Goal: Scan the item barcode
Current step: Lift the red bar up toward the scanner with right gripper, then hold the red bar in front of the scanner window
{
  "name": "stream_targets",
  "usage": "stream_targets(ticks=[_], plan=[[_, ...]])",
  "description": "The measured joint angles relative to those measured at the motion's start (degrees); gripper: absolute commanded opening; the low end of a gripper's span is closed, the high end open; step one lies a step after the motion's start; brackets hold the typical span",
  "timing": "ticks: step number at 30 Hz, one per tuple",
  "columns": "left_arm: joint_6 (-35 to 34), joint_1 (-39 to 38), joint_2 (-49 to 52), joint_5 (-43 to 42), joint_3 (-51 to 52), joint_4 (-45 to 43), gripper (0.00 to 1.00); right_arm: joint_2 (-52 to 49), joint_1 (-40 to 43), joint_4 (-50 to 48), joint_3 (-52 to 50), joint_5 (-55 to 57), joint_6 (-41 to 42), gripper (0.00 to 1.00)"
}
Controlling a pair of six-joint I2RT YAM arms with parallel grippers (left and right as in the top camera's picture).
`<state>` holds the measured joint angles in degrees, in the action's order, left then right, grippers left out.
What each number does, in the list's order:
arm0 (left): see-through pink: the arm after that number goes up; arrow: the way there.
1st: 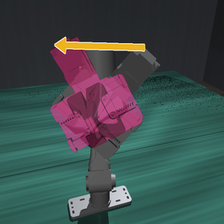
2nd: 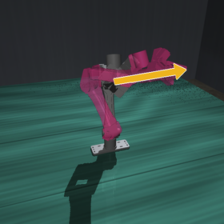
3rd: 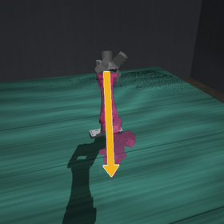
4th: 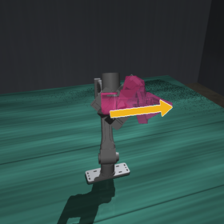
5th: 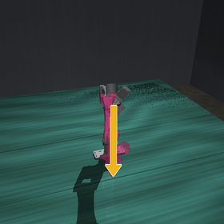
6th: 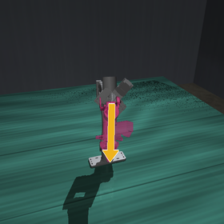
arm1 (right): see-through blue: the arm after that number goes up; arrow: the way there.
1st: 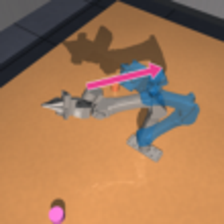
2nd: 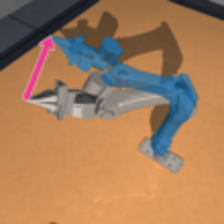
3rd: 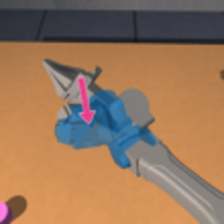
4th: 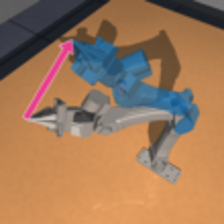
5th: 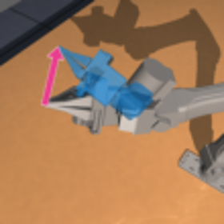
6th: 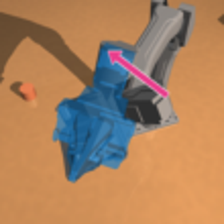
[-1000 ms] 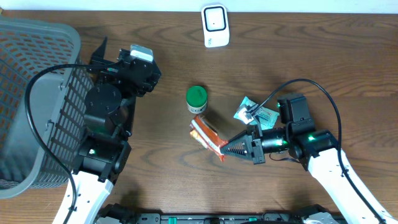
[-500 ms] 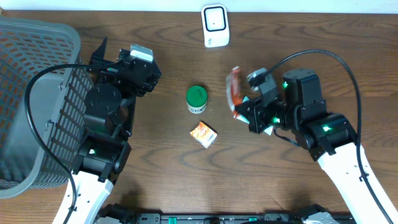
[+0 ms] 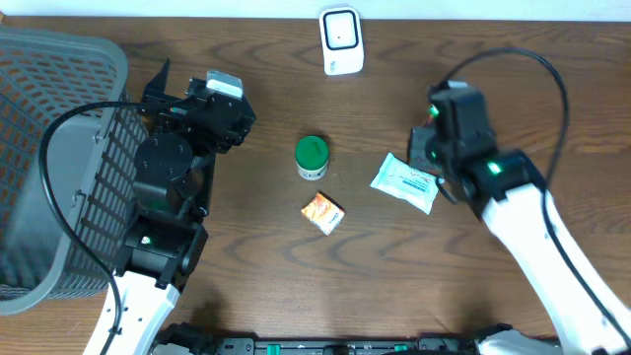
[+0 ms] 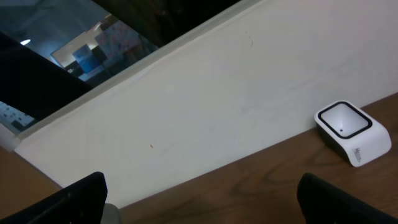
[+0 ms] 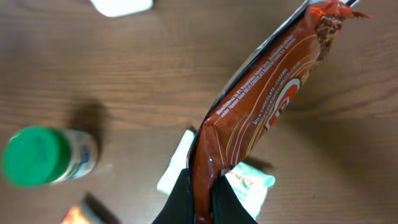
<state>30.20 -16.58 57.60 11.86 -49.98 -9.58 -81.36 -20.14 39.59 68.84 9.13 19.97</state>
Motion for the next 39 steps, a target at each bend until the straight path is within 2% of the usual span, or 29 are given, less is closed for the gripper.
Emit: stream_targets(ticks=[4,13,20,24,31,39], plan=[[0.0,0.0,0.0,0.0,0.0,0.2,0.98,-11.0,-0.1,4.2,10.2,1.7,0.2,0.01],[0.0,0.0,0.1,-0.1,0.0,1.9,0.98,-34.0,-0.1,20.6,45.0,4.6,-1.2,0.01],[0.0,0.0,0.5,-0.2,0.0,2.1,0.98,-47.4,-0.2,25.4,66.1,7.4,-6.1,0.01],[0.0,0.0,1.2,-0.2,0.0,2.2,0.98,-52.4,-0.5,23.8,70.8,10.2,-10.1,0.01],[0.0,0.0,2.1,-0.2,0.0,3.5,0.98,-55.9,-1.7,16.7,71.0,16.1,-18.7,0.01],[0.0,0.0,4.1,-0.2,0.0,3.6,0.98,-58.8,-7.0,7.9,71.7,23.6,-31.6,0.01]])
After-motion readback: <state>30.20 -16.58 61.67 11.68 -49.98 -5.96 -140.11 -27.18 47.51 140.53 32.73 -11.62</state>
